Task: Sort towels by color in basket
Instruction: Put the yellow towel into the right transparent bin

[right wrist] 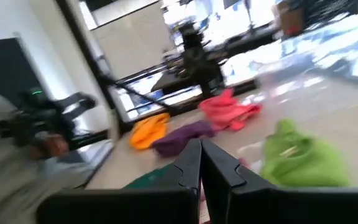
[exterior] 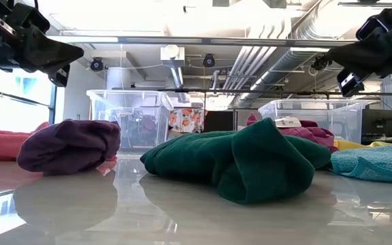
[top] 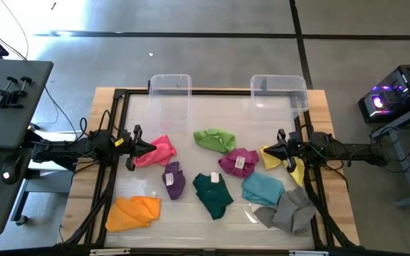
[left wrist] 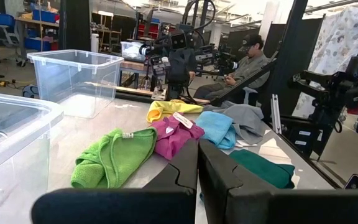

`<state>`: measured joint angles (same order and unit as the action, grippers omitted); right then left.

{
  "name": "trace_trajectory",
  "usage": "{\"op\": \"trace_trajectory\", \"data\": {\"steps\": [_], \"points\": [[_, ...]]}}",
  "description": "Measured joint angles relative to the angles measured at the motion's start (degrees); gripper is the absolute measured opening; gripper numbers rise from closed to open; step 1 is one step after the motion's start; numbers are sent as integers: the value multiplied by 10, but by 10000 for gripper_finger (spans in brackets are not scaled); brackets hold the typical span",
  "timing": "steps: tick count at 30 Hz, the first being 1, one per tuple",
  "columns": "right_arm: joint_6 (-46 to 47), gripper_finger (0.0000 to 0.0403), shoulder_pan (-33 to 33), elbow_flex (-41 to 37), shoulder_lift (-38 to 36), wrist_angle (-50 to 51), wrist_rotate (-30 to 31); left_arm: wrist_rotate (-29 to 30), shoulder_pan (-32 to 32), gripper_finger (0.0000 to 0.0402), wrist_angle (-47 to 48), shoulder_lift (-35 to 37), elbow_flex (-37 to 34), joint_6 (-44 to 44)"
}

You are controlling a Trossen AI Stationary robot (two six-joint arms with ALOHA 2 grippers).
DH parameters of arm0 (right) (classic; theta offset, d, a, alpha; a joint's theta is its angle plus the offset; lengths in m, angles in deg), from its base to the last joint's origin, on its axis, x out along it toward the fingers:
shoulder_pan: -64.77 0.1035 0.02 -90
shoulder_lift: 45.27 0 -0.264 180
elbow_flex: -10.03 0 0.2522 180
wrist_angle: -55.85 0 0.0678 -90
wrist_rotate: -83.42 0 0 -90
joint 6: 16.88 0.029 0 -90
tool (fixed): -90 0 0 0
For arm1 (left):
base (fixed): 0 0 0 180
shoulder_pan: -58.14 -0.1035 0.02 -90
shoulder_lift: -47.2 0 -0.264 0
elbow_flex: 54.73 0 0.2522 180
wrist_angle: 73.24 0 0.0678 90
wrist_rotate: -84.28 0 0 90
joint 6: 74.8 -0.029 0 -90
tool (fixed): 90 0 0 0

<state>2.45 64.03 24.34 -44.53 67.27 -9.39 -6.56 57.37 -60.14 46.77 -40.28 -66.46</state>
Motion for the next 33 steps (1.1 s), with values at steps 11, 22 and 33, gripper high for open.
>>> {"op": "trace_trajectory", "data": {"steps": [11, 22, 33], "points": [[67, 0, 0, 0, 0, -3, 140, 0, 0, 0, 0, 0, 0, -31], [208, 0, 1, 0, 27, -14, 238, 0, 0, 0, 0, 0, 0, -41], [208, 0, 1, 0, 150, -35, 213, 0, 0, 0, 0, 0, 0, -40]]}}
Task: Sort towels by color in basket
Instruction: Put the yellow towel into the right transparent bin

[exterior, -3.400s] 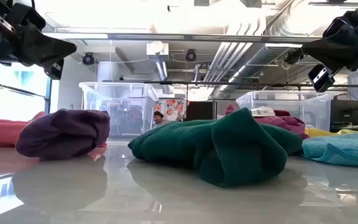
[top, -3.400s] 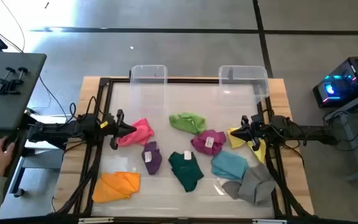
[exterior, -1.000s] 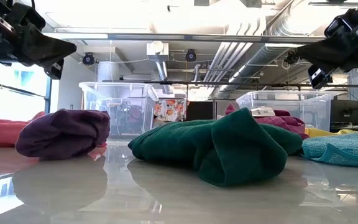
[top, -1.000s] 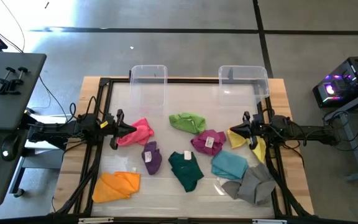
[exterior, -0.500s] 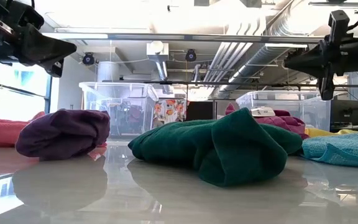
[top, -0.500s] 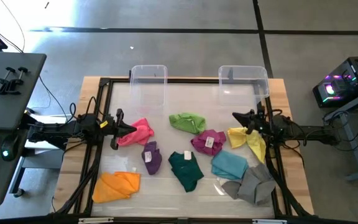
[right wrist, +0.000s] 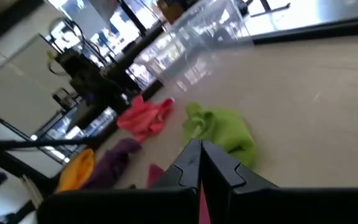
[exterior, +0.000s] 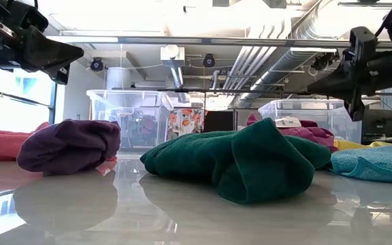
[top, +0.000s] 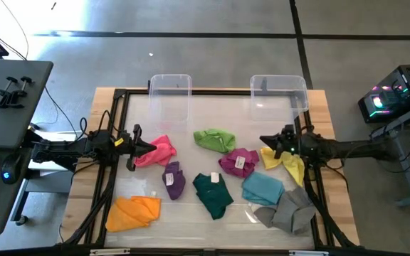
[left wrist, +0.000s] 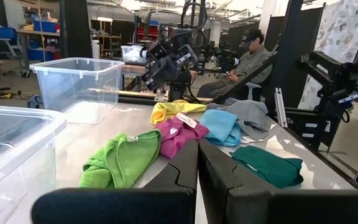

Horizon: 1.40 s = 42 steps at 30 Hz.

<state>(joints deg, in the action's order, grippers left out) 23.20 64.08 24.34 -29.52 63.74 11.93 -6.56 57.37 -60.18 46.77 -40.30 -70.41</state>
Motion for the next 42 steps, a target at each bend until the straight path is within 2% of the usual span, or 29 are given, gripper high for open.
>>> {"op": "trace_trajectory", "data": {"steps": [5, 6, 9, 11, 16, 19, 23, 26, 30, 36, 42], "points": [[-14, 0, -1, 1, 19, -15, 57, 0, 0, 0, 0, 0, 0, 5], [-35, 0, -1, 8, 19, -9, 46, 0, 0, 0, 0, 0, 0, 5], [-111, 0, 2, 40, 19, -13, -45, 0, 0, 0, -1, 0, 0, 5], [-142, 0, 10, 63, 21, 4, -66, 0, 0, 0, -9, 0, 0, 5], [-193, 0, 36, 156, 64, 161, -32, 0, 0, 0, -7, 0, 0, 4], [-158, 0, 50, 216, 112, 261, 3, 0, 0, 0, -10, 0, 0, -4], [-87, 6, 56, 282, 182, 380, 3, -1, 1, 0, -9, 0, 0, -4], [-60, 32, 50, 326, 242, 447, -2, -2, 1, 0, -9, 0, 0, 7], [-73, 90, 27, 381, 336, 534, -31, -2, 1, 0, -28, 0, 0, 10], [-95, 168, -5, 401, 482, 616, -53, 0, 1, 0, -34, 0, 0, 10], [-109, 189, -20, 402, 590, 624, -56, 0, 1, 0, -75, 0, 0, 9]]}}
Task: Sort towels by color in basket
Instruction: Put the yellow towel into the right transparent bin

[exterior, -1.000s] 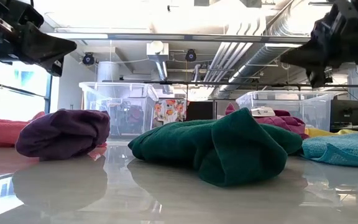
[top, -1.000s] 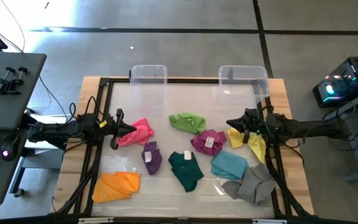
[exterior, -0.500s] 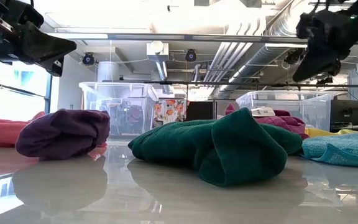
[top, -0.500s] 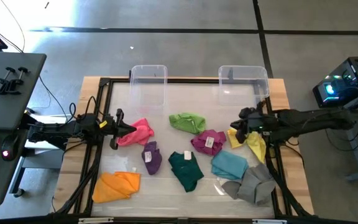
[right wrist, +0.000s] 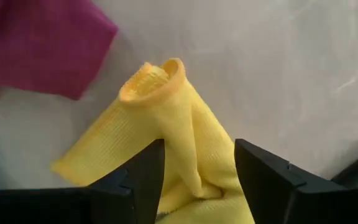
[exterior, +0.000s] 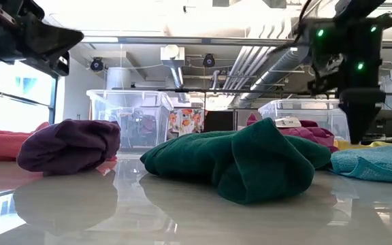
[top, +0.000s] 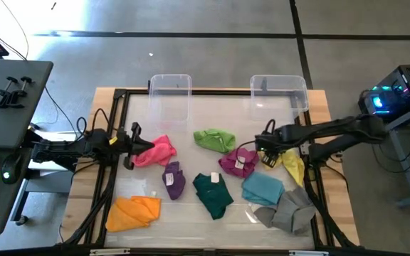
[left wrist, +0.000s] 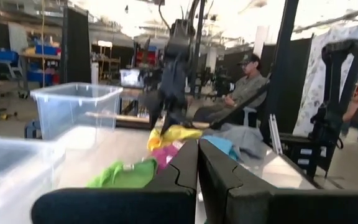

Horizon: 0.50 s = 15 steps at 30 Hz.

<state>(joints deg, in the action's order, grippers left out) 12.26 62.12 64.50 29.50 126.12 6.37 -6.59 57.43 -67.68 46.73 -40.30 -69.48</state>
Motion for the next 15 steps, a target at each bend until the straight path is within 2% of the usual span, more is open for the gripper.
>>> {"op": "trace_trajectory", "data": {"steps": [8, 11, 15], "points": [[-40, 185, 0, -26, 81, -88, -52, 1, 0, 0, -46, 0, 0, -11], [-37, 161, 2, -43, 89, -111, -60, 2, 0, 0, -62, 0, 0, -11], [-18, 107, 12, -55, 82, -123, -38, 3, 0, 0, -68, 0, 0, -9]]}}
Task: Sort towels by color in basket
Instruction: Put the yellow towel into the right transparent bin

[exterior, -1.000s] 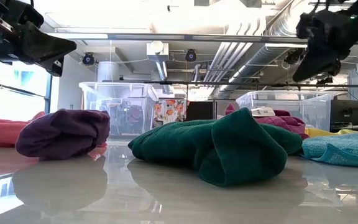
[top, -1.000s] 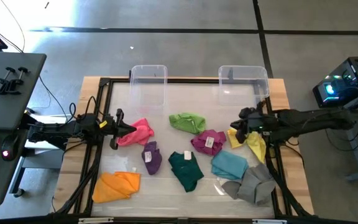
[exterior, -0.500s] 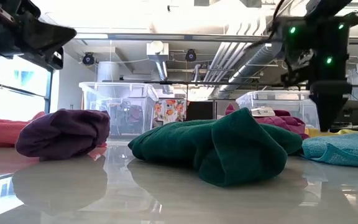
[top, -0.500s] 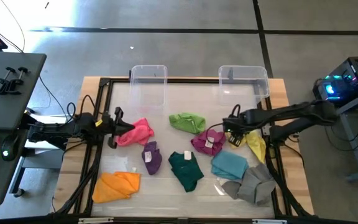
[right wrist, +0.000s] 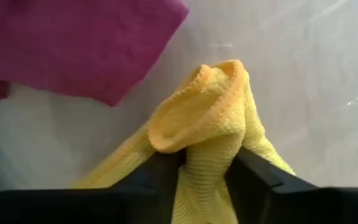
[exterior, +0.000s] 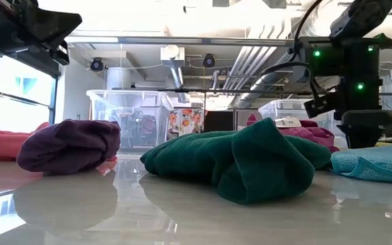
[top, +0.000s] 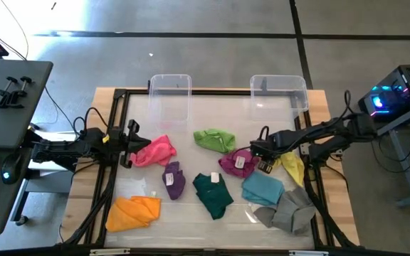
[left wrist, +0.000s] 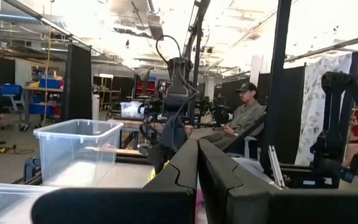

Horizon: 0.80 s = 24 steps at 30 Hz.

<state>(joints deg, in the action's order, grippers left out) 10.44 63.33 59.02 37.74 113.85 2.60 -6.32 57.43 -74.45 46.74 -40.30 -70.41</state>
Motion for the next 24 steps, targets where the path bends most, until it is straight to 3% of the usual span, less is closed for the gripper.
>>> {"op": "trace_trajectory", "data": {"steps": [6, 12, 24], "points": [[14, 14, 22, -3, -2, -3, 21, 0, 0, 0, 0, 0, 0, -2], [88, 19, 84, -6, -14, -3, 82, 2, 0, 0, -20, 0, 0, -15], [203, 5, 161, 13, -159, 34, 172, 17, 0, 0, -30, 0, 0, -28]]}}
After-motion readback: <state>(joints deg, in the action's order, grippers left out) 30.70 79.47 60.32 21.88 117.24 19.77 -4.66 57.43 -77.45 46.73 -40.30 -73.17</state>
